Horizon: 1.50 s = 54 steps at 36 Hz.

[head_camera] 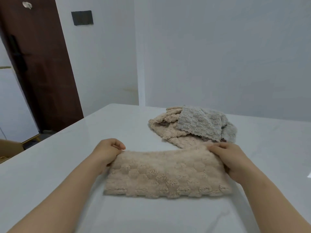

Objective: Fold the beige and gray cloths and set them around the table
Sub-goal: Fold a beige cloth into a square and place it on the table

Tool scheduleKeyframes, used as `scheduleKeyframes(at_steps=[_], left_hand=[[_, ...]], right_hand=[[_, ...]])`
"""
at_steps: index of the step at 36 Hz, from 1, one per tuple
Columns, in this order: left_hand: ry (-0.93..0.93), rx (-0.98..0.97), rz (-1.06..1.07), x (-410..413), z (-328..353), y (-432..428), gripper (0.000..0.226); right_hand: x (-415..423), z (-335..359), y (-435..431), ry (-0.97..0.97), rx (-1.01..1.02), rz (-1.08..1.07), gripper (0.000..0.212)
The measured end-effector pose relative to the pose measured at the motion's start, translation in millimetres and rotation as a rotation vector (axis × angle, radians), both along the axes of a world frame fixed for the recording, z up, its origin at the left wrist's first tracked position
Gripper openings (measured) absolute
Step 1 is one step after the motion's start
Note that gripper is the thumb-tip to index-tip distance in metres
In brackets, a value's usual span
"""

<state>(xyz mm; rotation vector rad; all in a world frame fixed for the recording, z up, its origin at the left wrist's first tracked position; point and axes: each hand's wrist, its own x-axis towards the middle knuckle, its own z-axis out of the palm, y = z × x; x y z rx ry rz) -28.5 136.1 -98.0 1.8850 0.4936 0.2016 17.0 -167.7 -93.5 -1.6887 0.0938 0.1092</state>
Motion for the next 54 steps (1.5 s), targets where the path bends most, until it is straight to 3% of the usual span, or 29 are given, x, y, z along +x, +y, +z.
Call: scheduleKeyframes(at_steps=[5,10,16,19,21,24,27,32,39,42,48,54], left_hand=[[-0.012,0.129,-0.068,1.7,-8.9,-11.0,0.019],[-0.187,0.614,-0.109,-1.4,-18.7,-23.1,0.023],[-0.095,0.996,-0.109,-7.2,-22.3,-30.8,0.027],[-0.205,1.202,-0.109,-7.6,-16.5,-45.3,0.034],[-0.225,1.143,-0.274,-9.6,-10.3,-61.8,0.037],[0.101,1.001,-0.546,-9.1,-11.1,-82.8,0.048],[0.239,1.047,-0.587,-7.8,-24.3,-88.7,0.057],[0.241,1.114,-0.529,-11.9,-30.0,-93.4,0.059],[0.270,1.077,-0.461,-12.7,-29.3,-118.5,0.061],[0.274,1.058,-0.451,-11.1,-29.3,-130.0,0.061],[0.166,0.984,-0.532,-7.0,-13.4,-110.0,0.050],[0.205,1.125,-0.597,-14.0,-21.6,-88.8,0.055]], right_hand=[[4.4,-18.4,4.9,-0.042,-0.077,0.029,0.017],[1.4,-20.6,12.1,-0.213,-0.227,-0.026,0.033],[-2.3,-24.1,15.6,-0.349,-0.453,-0.099,0.044],[-3.7,-27.4,18.9,-0.409,-0.509,-0.093,0.044],[-3.0,-28.2,19.8,-0.386,-0.520,-0.080,0.044],[-4.1,-22.7,18.4,-0.325,-0.566,-0.039,0.049],[-6.9,-15.9,15.7,-0.214,-0.633,0.024,0.059],[-9.3,-12.8,14.5,-0.069,-0.734,0.125,0.065],[-7.1,-7.5,3.5,-0.221,-0.572,0.000,0.045],[-6.8,-9.7,0.7,-0.236,-0.590,-0.028,0.043],[-2.8,-10.1,-6.0,-0.129,-0.483,-0.057,0.051],[3.8,-12.3,-9.7,-0.031,-0.332,-0.086,0.032]])
